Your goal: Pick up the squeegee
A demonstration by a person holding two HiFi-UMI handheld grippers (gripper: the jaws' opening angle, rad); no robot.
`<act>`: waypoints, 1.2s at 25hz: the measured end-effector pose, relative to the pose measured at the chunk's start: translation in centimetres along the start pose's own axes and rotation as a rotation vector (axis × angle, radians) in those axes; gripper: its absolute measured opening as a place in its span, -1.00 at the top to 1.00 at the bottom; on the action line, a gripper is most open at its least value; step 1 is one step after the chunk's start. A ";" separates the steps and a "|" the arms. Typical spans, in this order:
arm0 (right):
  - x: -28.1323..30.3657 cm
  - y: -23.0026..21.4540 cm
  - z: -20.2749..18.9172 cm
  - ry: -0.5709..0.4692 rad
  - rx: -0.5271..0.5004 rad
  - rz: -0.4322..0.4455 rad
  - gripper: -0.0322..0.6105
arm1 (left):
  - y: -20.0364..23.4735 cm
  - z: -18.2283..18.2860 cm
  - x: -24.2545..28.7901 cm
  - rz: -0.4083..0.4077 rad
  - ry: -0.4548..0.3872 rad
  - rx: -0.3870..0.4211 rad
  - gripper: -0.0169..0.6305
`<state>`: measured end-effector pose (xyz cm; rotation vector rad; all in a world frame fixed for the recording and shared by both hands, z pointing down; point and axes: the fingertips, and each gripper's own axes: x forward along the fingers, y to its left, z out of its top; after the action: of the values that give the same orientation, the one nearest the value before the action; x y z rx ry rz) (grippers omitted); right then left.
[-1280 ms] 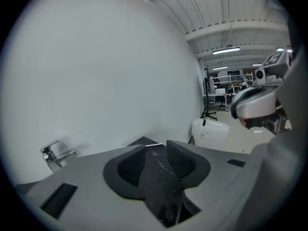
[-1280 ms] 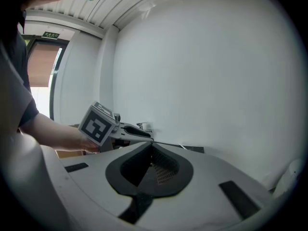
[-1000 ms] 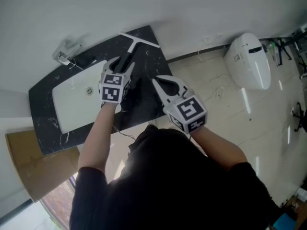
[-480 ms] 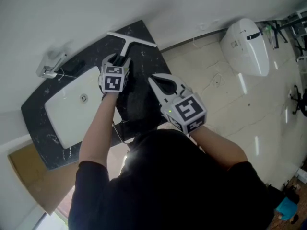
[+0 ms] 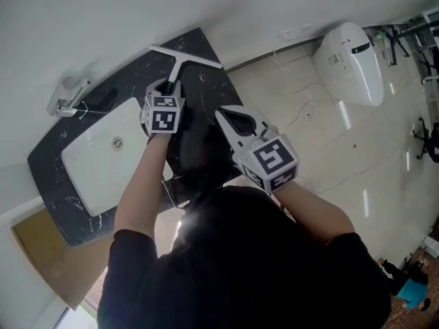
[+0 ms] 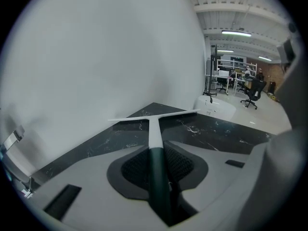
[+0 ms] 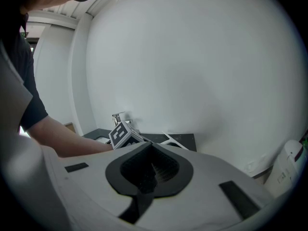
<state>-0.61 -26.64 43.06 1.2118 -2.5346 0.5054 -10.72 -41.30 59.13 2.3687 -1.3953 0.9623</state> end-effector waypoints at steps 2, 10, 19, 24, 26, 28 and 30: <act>-0.3 0.1 0.1 -0.003 0.001 0.002 0.89 | 0.0 0.0 -0.2 0.007 0.004 -0.003 0.62; -3.7 0.7 0.3 -0.038 -0.026 0.015 0.90 | -0.5 1.8 -4.1 0.050 -0.039 -0.020 0.62; -10.5 3.7 0.0 -0.101 -0.088 0.067 0.90 | -5.7 4.2 -15.2 0.093 -0.162 -0.047 0.63; -14.5 6.4 -1.1 -0.124 -0.121 0.117 0.90 | -10.0 4.7 -22.9 0.111 -0.231 -0.052 0.63; -15.7 7.2 -1.9 -0.124 -0.129 0.133 0.90 | -11.6 4.7 -25.7 0.119 -0.261 -0.051 0.63; -16.3 7.9 -2.8 -0.120 -0.130 0.145 0.90 | -13.0 4.5 -28.1 0.122 -0.280 -0.051 0.63; -16.9 8.7 -3.5 -0.125 -0.138 0.156 0.90 | -14.2 4.3 -30.3 0.124 -0.297 -0.044 0.63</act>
<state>3.15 -8.41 37.79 1.0332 -2.7331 0.2907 -7.01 -15.03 38.31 2.4935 -1.6663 0.6166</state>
